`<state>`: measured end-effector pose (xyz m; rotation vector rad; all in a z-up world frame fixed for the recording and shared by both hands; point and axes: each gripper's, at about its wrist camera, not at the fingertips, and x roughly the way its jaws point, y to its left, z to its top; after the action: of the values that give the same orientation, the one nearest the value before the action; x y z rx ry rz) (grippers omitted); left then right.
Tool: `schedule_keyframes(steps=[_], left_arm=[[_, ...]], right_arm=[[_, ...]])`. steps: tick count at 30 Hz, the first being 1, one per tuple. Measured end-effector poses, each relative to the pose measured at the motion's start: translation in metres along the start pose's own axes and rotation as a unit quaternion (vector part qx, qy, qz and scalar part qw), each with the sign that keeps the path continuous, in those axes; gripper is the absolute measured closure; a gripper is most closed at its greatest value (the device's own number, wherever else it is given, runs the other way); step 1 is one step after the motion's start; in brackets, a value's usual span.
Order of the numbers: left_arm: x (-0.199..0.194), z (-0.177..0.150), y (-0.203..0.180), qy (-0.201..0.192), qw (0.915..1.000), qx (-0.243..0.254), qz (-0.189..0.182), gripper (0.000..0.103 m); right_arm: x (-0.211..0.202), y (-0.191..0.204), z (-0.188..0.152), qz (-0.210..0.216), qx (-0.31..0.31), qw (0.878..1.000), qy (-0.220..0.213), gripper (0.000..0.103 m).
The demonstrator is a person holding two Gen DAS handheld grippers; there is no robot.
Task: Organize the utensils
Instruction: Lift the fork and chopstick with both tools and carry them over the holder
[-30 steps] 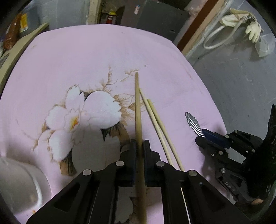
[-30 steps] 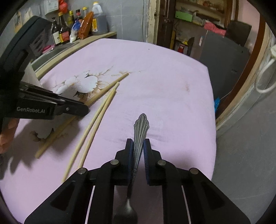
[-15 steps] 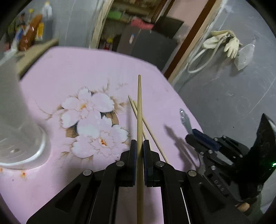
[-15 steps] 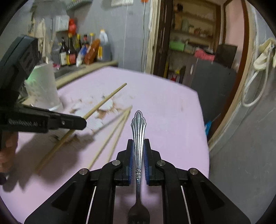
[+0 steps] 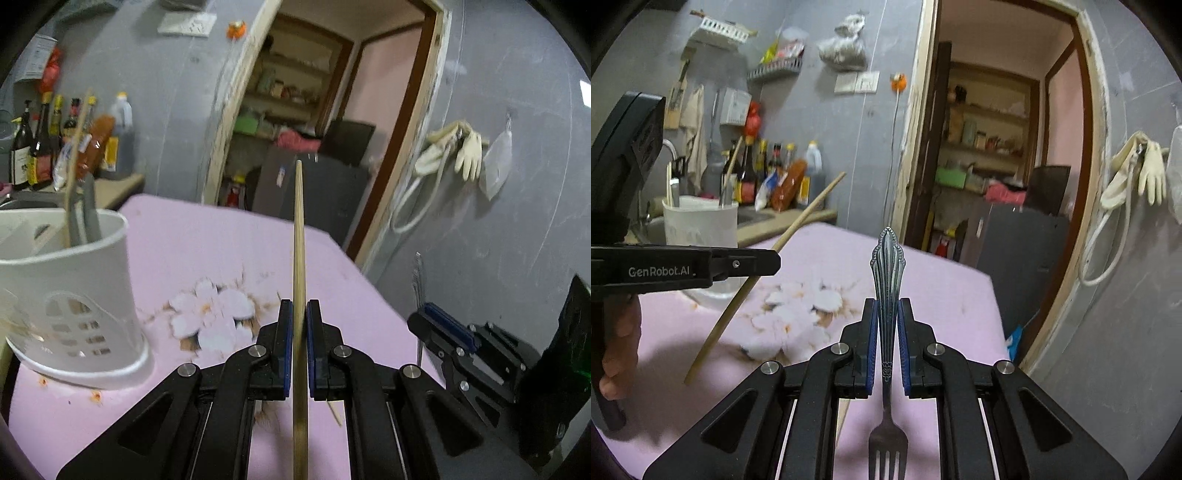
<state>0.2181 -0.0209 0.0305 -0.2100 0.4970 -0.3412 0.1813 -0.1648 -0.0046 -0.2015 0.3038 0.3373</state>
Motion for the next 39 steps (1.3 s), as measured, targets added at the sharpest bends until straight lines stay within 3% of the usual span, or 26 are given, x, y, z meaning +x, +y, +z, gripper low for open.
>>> schedule_keyframes(steps=[9, 19, 33, 39], left_arm=[[-0.028, 0.016, 0.017, -0.078, 0.9967, -0.008, 0.022, 0.099], [-0.057, 0.039, 0.037, -0.135, 0.9896, -0.004, 0.051, 0.099], [-0.114, 0.079, 0.086, -0.225, 0.9679, 0.001, 0.112, 0.098], [-0.135, 0.089, 0.124, -0.257, 0.9546, -0.03, 0.148, 0.098]], right_arm=[[-0.008, 0.006, 0.027, 0.003, 0.019, 0.998, -0.064, 0.095], [-0.012, 0.021, 0.068, 0.03, 0.041, 0.99, -0.129, 0.095], [0.0, 0.062, 0.124, 0.102, 0.051, 0.975, -0.191, 0.095], [0.012, 0.081, 0.149, 0.141, 0.071, 0.965, -0.211, 0.095]])
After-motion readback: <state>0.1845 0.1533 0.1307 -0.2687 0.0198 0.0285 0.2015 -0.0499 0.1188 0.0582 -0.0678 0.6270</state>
